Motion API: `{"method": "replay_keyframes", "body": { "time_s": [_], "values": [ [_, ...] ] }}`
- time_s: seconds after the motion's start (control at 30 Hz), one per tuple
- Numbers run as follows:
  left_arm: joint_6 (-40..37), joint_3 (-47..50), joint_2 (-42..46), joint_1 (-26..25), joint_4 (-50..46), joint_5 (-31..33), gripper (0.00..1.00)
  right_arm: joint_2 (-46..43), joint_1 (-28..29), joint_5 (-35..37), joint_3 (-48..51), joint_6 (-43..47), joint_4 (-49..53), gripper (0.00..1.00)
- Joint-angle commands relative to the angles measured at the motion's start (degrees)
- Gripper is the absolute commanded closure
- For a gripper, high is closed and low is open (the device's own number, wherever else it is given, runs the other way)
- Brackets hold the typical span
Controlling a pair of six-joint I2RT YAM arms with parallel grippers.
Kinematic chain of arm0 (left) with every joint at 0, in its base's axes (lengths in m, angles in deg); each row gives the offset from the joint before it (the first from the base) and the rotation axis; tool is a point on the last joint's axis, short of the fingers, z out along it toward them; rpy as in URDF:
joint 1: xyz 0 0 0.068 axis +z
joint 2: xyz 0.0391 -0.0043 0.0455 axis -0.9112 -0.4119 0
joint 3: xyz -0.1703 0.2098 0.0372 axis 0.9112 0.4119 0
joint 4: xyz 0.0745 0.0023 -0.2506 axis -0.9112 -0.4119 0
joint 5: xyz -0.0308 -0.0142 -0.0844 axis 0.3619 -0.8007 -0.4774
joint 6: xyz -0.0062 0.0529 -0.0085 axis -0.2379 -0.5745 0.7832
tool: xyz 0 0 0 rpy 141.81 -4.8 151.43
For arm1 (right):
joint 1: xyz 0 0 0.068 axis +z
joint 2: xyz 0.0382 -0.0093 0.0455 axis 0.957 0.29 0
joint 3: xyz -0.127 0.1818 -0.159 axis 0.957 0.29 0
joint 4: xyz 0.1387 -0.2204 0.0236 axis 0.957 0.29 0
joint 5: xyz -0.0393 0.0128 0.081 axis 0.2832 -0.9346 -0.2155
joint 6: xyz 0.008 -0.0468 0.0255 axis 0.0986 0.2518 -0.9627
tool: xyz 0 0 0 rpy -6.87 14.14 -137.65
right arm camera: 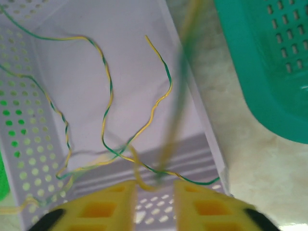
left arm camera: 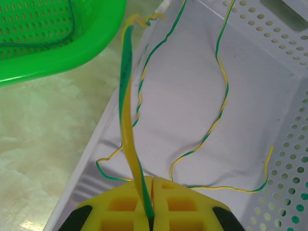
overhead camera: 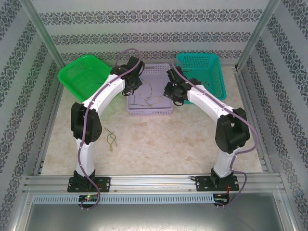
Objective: Untangle the cables
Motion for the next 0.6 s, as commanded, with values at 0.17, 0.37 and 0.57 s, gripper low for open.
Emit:
{"method": "replay_keyframes", "body": {
  "time_s": [0.17, 0.37, 0.57],
  "values": [
    [-7.4, 3.74, 3.72, -1.42, 3.71, -7.28, 1.0, 5.42, 0.42, 0.64, -7.97, 3.56, -0.5, 1.0],
    [-20.51, 12.22, 7.85, -3.97, 12.13, -17.91, 1.0, 17.94, -1.01, -9.2, -22.71, 12.25, 8.47, 1.0],
    [-22.87, 16.48, 7.53, -3.91, 14.01, -18.81, 1.0, 27.47, -1.21, -9.8, -32.52, 15.37, 17.53, 1.0]
  ]
}}
